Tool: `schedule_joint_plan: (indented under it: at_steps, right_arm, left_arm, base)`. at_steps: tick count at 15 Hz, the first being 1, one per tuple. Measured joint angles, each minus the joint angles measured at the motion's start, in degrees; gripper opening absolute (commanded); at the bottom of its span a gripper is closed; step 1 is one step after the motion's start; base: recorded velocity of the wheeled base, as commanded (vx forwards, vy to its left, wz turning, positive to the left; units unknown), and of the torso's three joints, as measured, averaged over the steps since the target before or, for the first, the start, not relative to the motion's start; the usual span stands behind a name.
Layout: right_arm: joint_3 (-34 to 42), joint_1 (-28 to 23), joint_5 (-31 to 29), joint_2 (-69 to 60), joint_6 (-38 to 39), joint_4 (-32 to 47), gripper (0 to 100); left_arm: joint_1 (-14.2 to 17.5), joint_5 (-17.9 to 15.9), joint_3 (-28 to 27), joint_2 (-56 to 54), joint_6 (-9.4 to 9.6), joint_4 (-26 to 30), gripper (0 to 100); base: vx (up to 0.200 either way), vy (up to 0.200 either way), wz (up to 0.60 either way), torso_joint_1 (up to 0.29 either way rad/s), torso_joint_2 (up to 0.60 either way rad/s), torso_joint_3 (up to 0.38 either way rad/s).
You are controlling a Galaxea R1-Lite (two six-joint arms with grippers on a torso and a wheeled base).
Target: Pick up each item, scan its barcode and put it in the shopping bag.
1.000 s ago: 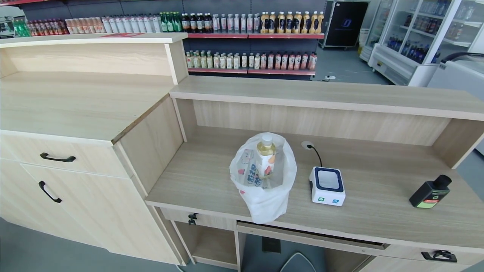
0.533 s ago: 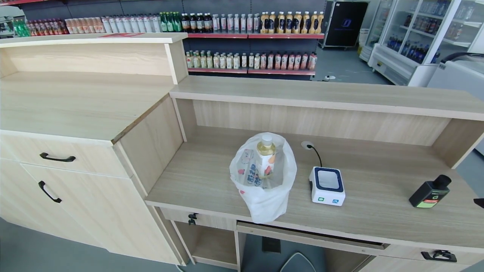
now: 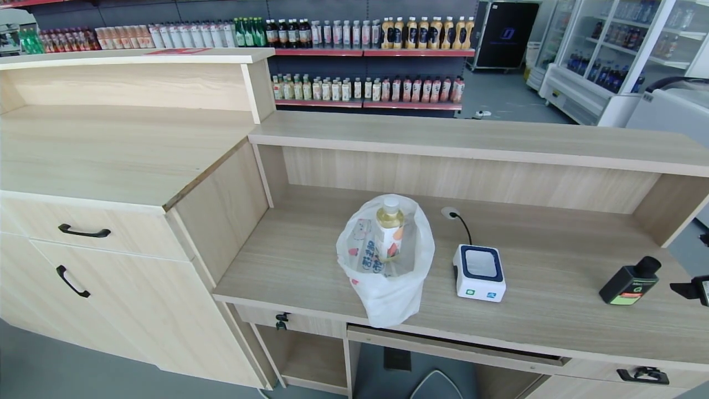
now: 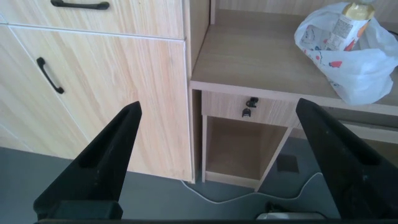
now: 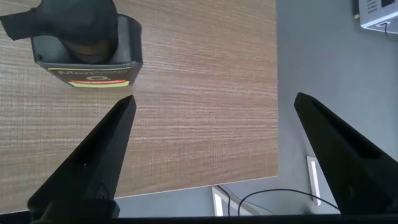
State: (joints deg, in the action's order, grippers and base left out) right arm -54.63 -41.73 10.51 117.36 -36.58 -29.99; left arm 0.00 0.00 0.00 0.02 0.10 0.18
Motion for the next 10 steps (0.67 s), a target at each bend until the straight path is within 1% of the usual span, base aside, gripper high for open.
schedule_joint_plan:
  at_steps: [6,10]
  right_arm:
    - [0.38,2.79,0.38,1.00,0.05,-0.37,100]
    - [0.22,3.56,0.38,3.04,0.05,-5.10,100]
  left_arm:
    - [0.00,0.00,0.00,0.00,0.00,0.00,100]
    - [0.00,0.00,0.00,0.00,0.00,0.00,100]
  base:
    - [0.000,0.000,0.00,0.000,0.00,0.000]
    - [0.000,0.000,0.00,0.000,0.00,0.000]
